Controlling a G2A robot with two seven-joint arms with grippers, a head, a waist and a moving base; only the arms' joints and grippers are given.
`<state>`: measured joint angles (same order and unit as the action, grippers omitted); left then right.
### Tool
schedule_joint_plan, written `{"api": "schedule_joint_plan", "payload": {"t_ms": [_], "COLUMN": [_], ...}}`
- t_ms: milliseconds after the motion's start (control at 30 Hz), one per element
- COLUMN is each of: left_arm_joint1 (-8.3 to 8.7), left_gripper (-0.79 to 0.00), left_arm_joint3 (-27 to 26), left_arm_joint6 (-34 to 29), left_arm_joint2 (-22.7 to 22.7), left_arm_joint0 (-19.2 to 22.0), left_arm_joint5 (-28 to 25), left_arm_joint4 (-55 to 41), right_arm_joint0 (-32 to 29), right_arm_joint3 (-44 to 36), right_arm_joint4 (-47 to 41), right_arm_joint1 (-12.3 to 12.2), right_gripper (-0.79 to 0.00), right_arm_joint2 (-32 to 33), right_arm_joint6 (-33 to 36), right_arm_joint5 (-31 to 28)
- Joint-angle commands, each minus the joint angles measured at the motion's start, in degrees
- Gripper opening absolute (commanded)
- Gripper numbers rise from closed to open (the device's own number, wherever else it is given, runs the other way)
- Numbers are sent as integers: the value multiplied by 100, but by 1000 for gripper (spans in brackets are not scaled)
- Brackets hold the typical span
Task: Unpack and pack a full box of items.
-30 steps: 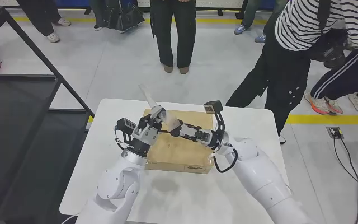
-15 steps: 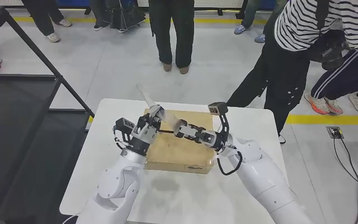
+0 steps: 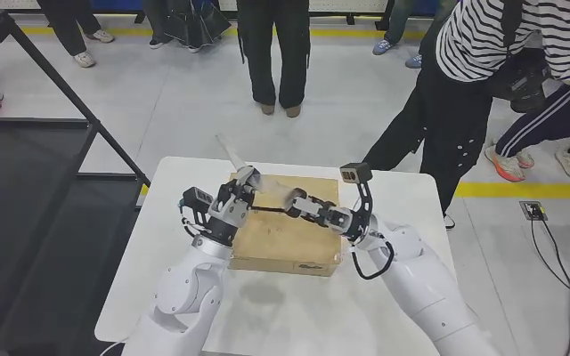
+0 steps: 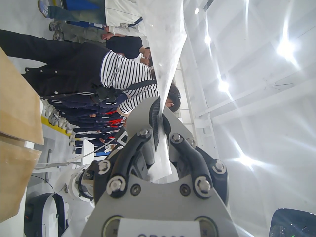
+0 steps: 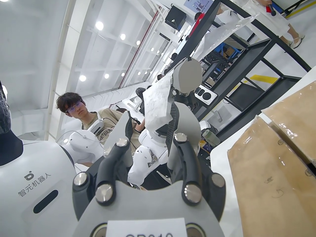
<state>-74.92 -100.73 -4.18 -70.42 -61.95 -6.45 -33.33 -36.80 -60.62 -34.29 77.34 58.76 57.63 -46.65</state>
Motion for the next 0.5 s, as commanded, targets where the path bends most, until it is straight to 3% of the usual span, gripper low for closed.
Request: {"api": "schedule_joint_plan", "payload": {"t_ms": [0,133,367,467], "left_arm_joint1": [-6,-20,-42,-53], "left_gripper": [-785,-785,-785,-785], "left_arm_joint3": [-1,-2,-6,-3], "left_arm_joint6": [-14,-48,-99,-113], "left_arm_joint2": [-17,-50,-83,-95], "left_arm_joint0": [-11,-35,-57,-67], "left_arm_joint5": [5,9,45,56], "left_arm_joint4": [10,21,42,50], "right_arm_joint0": [1,8,19,30], "right_arm_joint3": [15,59,88,104], "right_arm_joint4": [-30,-118,-200,-202], "right_arm_joint1": [-5,-10,-9,-11], "right_gripper": [-502,-570,-597,-650], "right_arm_joint2": [20,54,89,104], "right_arm_joint6": [14,75,156,185], "right_arm_joint5": [14,74,161,234]}}
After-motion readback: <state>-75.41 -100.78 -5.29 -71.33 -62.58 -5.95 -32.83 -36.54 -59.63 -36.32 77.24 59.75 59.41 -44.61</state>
